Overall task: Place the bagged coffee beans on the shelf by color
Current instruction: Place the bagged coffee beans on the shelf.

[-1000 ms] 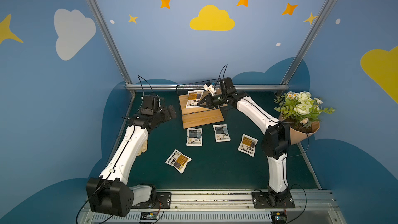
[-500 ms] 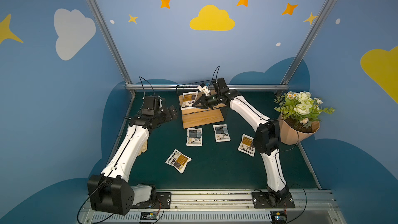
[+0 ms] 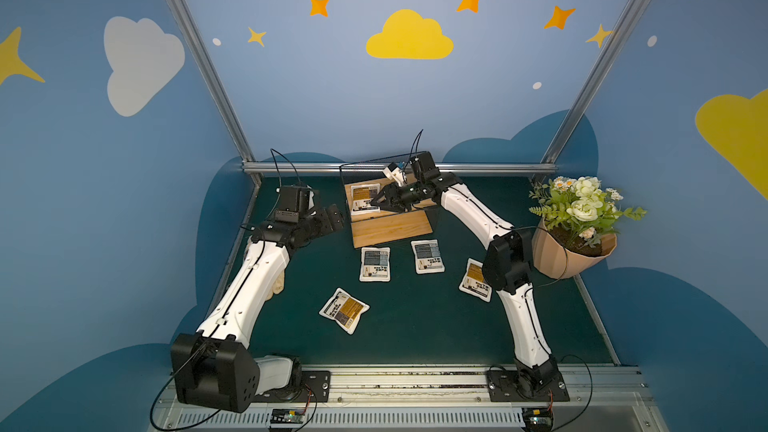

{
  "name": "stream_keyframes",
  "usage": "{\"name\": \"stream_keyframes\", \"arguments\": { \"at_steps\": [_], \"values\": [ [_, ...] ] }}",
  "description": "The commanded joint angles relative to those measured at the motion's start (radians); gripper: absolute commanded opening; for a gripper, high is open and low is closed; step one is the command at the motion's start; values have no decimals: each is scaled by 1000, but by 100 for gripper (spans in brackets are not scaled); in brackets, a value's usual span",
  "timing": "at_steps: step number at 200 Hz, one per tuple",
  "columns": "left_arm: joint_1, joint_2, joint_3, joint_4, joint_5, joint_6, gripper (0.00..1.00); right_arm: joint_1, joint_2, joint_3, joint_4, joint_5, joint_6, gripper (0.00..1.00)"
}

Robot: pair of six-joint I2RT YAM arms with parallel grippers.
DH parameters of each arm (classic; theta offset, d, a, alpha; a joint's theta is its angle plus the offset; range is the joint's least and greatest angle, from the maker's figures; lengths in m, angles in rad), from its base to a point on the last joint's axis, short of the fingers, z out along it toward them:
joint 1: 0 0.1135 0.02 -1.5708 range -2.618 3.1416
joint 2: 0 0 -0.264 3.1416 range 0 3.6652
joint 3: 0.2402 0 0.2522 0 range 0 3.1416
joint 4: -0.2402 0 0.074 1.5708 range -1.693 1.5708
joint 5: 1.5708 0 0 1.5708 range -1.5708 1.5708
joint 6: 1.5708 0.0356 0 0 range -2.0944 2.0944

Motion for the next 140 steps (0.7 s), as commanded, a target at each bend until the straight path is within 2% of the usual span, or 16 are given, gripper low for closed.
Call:
{"name": "stream_keyframes", "arguments": {
  "at_steps": [1,21,60,140],
  "values": [
    [3,-6,-14,15,11,4,100,-15,0,9,-29,53,-17,48],
    [3,-10,-22,16,12,2,100,-19,7,19,-24,71,-9,46],
    [3,-15,-37,16,15,-1,100,-21,42,47,17,46,47,33],
    [3,-27,-50,19,19,-5,100,-4,113,134,48,25,106,29]
  ]
}}
